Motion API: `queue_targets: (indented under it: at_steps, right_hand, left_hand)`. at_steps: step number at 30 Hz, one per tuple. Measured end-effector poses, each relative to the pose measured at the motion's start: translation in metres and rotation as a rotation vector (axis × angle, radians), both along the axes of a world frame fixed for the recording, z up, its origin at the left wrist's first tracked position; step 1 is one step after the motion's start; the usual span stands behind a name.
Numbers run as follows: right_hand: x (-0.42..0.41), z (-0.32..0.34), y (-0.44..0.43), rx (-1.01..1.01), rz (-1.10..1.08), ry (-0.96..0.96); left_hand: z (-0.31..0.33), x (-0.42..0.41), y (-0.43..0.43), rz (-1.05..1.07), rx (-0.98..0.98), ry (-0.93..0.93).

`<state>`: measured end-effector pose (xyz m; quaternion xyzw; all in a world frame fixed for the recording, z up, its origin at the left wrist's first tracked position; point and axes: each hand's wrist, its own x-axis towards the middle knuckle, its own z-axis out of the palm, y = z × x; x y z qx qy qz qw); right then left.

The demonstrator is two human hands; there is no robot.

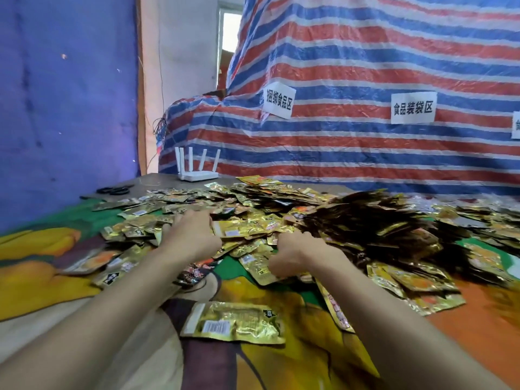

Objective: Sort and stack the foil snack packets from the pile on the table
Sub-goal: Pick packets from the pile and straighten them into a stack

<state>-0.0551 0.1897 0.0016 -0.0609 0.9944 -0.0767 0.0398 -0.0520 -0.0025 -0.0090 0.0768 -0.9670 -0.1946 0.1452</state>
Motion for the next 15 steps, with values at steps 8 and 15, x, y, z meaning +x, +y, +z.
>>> queue_targets:
  at_steps: [8,15]
  right_hand:
    - [-0.001,-0.022,-0.003,0.113,0.03,-0.025]
    - [-0.006,-0.04,0.003,0.081,0.049,0.231]
  left_hand:
    - [-0.048,-0.018,-0.016,0.119,-0.214,-0.114]
    - [-0.048,-0.016,-0.008,0.128,-0.305,-0.009]
